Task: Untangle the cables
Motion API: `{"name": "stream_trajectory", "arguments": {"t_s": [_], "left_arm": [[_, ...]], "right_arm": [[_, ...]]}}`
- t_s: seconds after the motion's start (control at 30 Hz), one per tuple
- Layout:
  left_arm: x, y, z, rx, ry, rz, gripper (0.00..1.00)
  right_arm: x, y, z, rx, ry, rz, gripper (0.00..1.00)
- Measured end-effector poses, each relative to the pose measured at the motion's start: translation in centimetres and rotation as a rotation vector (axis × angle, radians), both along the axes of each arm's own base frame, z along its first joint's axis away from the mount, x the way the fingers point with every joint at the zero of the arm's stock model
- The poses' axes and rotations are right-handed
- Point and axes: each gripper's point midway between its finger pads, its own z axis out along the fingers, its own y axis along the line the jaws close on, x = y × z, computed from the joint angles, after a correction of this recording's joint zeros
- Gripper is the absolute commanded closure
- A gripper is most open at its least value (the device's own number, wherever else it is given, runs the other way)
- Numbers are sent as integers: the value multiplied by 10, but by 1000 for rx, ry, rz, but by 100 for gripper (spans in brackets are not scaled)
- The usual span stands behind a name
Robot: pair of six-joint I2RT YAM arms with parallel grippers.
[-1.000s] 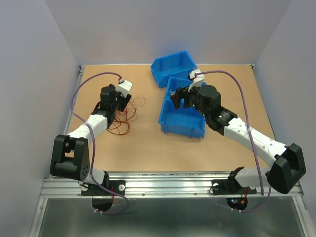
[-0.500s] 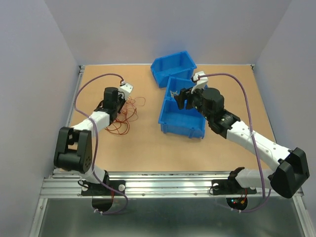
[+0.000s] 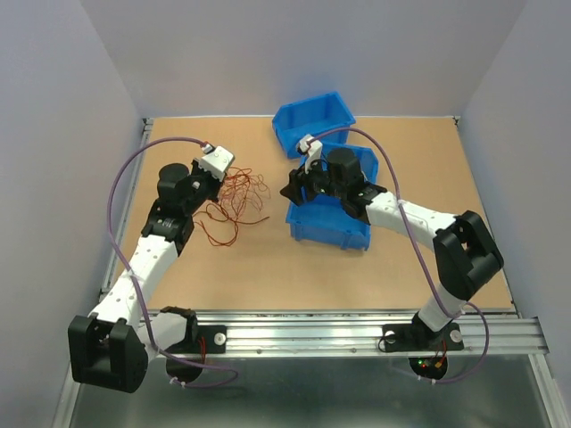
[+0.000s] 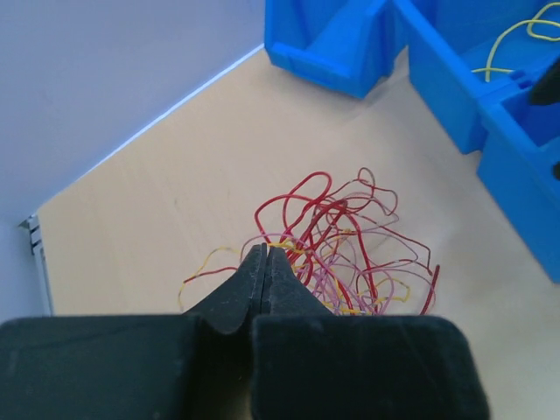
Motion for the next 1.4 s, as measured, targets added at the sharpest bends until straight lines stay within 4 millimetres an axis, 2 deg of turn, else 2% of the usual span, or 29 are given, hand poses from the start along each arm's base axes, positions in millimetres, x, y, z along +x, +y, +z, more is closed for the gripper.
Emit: {"name": "stream_trajectory", "arguments": {"t_s": [0.07,0.2,0.3,0.47,0.7,0.87,1.0,1.13,1.23,1.3,1.33,1.37,1.4], "left_arm": [[-11,-5,-3,-11,2,-36,100],[-22,-14,-4,-27,6,-104,100],[-26,-21,-3,-36,7,-146,100],[-33,-30,-5,-48,23,-206,100],[-46,-41,-6,-66,43,-287,100],[-57,-50,-9,-79,74,-352,100],[-65,-55,-12,-87,102,-396,100],[-71,-61,-4,-99,109,-441,100],[-70,-62,17,-120,95,-435,100],[-64,-58,44,-139,76,-387,100],[-58,-57,77,-148,18,-371,100],[-51,-55,105,-159,-26,-349,100],[-45,-53,135,-171,-76,-324,100]], "right_arm": [[-4,10,3,32,-25,68,40],[-18,32,34,143,-137,242,40],[-29,41,50,199,-204,337,40],[-44,48,60,242,-275,450,39],[-50,60,51,254,-299,507,42],[-53,77,25,246,-267,522,40],[-44,94,6,238,-248,492,42],[-31,109,-9,232,-239,452,45],[-27,119,-14,236,-239,458,48],[-24,121,-17,237,-239,460,52],[-24,122,-19,237,-236,463,56],[-24,123,-19,238,-236,465,65],[-24,124,-20,238,-236,467,67]]}}
